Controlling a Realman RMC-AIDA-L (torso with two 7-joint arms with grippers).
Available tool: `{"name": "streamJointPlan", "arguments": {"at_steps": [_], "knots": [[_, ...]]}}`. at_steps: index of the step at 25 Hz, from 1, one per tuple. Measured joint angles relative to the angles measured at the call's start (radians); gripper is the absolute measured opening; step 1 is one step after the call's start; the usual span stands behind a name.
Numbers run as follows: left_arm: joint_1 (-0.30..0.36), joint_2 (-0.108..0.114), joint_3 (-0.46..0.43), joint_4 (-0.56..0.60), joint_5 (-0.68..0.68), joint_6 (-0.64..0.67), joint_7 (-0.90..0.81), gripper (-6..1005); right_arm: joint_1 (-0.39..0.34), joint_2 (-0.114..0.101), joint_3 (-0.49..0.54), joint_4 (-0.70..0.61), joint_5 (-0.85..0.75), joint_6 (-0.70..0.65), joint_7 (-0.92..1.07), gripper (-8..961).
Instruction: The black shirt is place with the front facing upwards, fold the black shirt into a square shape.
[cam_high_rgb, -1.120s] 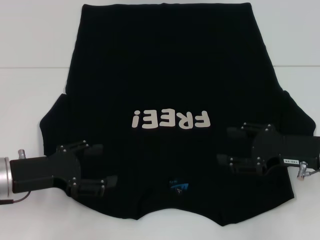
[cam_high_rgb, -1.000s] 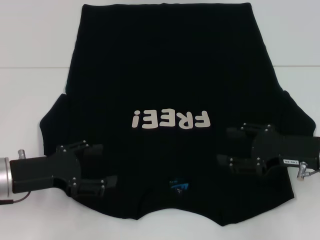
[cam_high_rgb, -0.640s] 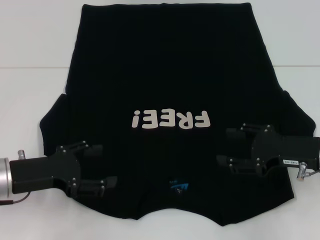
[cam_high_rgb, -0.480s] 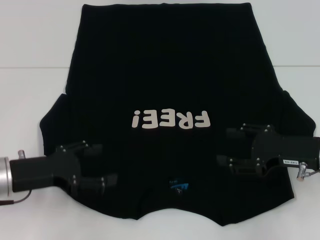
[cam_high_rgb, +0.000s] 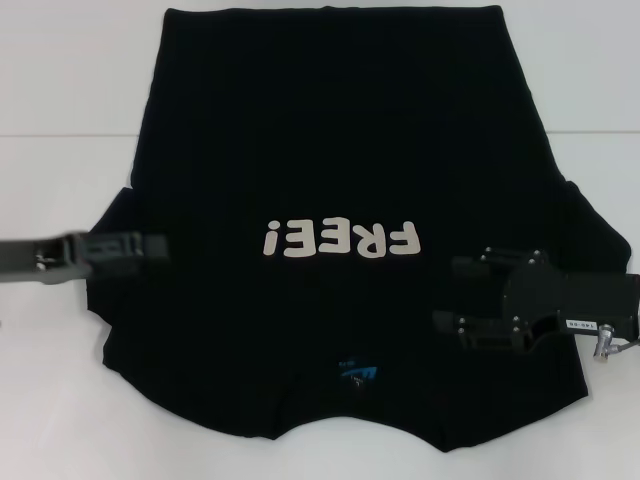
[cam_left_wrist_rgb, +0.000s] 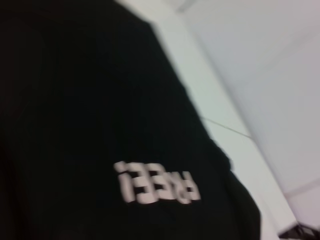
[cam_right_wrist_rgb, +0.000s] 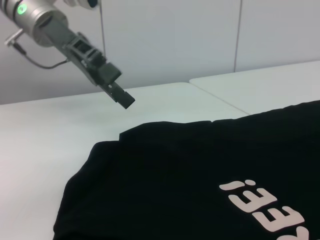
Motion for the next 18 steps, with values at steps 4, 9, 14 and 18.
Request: {"name": "streamJointPlan", "arguments": {"at_steps": [4,9,14,18], "knots": [[-0.025,0.049,-0.007,0.006,0.059,-0.028,-0.207,903,0.000,0.000,0.000,0.000,-0.001,0.000,0.000,796],[-0.037,0.058,-0.002,-0.004,0.155,-0.172,-0.302,902,0.000,0.000,0.000,0.000,-0.001,0.000,0.001,797],[-0.039,0.050,0.001,-0.063,0.185,-0.290,-0.316,903,0.001,0.000,0.000,0.000,-0.001,0.002,0.001,797],[-0.039,0.046,-0.001,-0.095,0.186,-0.331,-0.319,903,0.001,0.000,0.000,0.000,-0.001,0.003,0.001,797]]}}
